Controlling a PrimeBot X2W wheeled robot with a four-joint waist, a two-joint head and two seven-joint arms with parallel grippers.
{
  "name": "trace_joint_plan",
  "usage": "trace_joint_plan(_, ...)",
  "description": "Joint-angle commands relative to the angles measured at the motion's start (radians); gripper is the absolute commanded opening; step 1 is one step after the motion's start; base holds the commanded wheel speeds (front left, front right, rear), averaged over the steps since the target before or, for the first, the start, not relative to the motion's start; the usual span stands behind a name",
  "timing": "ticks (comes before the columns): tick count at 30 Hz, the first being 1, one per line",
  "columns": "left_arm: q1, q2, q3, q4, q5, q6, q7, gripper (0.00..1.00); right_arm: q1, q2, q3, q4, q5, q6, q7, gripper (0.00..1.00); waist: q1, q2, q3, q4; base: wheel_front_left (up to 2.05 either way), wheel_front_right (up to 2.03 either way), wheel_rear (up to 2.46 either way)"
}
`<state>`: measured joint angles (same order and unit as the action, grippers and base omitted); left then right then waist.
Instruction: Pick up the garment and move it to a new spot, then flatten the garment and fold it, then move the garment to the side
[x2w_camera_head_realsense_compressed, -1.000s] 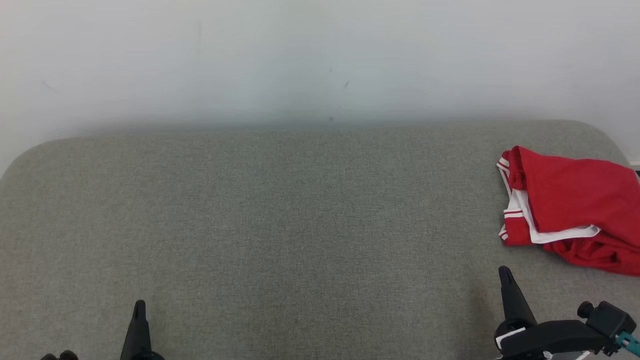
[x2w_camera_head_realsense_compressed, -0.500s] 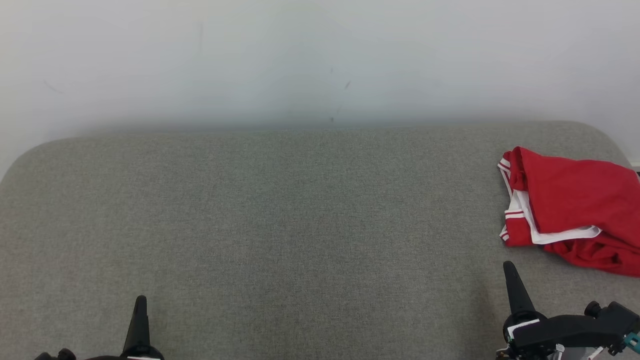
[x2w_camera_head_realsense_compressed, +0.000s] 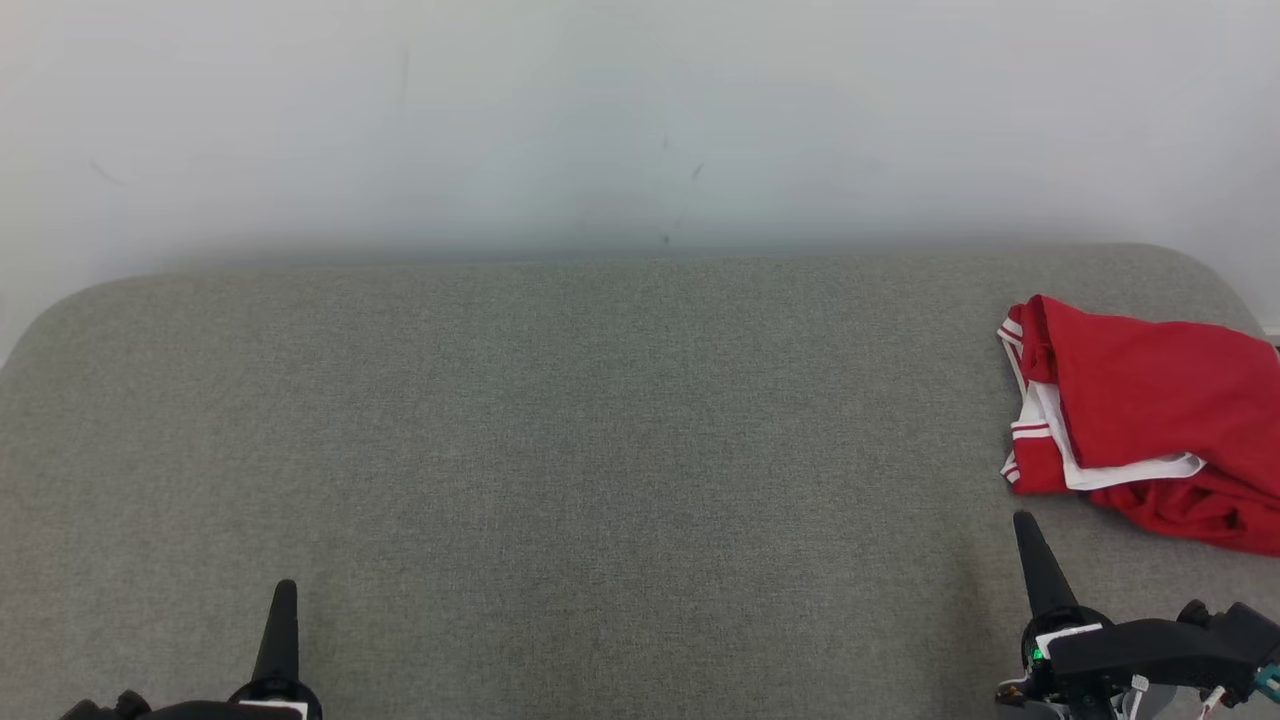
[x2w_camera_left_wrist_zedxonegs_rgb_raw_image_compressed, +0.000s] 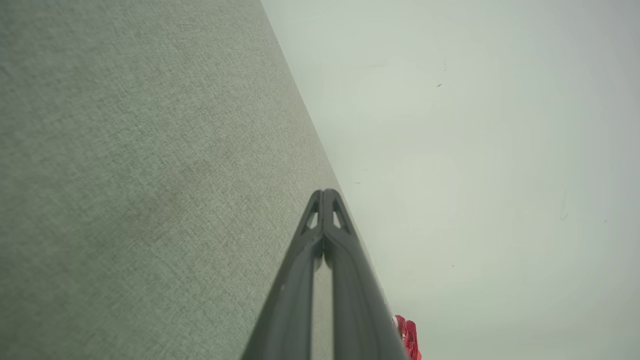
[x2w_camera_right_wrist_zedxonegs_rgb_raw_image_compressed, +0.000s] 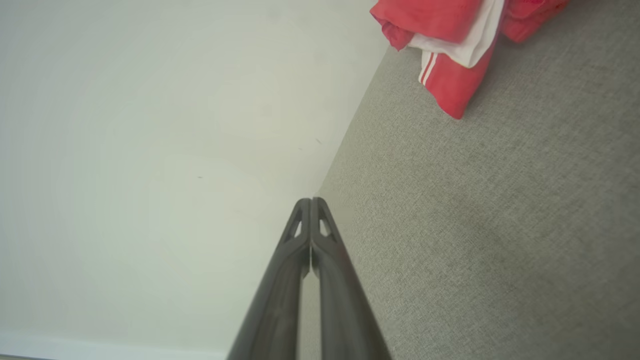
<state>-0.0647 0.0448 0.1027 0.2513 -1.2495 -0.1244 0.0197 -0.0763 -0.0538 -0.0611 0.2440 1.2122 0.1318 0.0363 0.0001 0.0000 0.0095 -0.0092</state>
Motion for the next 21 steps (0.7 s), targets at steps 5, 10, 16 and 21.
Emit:
trace_joint_plan(5, -0.029, 0.006, 0.006, 0.0, -0.056, -0.006, 0.017, 0.0, -0.018, -0.005, -0.009, -0.003, 0.063, -0.001, 0.01, 0.0, -0.0001, 0.0, -0.001, 0.001, 0.0, 0.0, 0.0)
trace_joint_plan(10, -0.031, 0.007, 0.008, 0.003, -0.1, -0.007, 0.028, 0.0, -0.024, -0.005, -0.013, 0.0, 0.108, -0.001, 0.017, 0.0, -0.0001, 0.0, -0.001, 0.002, 0.0, 0.0, 0.0)
trace_joint_plan(16, -0.041, 0.007, 0.01, 0.005, -0.145, -0.007, 0.042, 0.0, -0.03, -0.005, -0.019, 0.003, 0.161, -0.002, 0.026, 0.0, -0.0001, 0.0, -0.002, 0.003, 0.0, 0.0, 0.0)
trace_joint_plan(21, -0.049, 0.007, 0.012, 0.007, -0.18, -0.008, 0.052, 0.0, -0.03, -0.004, -0.024, 0.005, 0.204, -0.002, 0.034, 0.0, -0.0001, 0.0, -0.002, 0.004, 0.0, 0.0, 0.0)
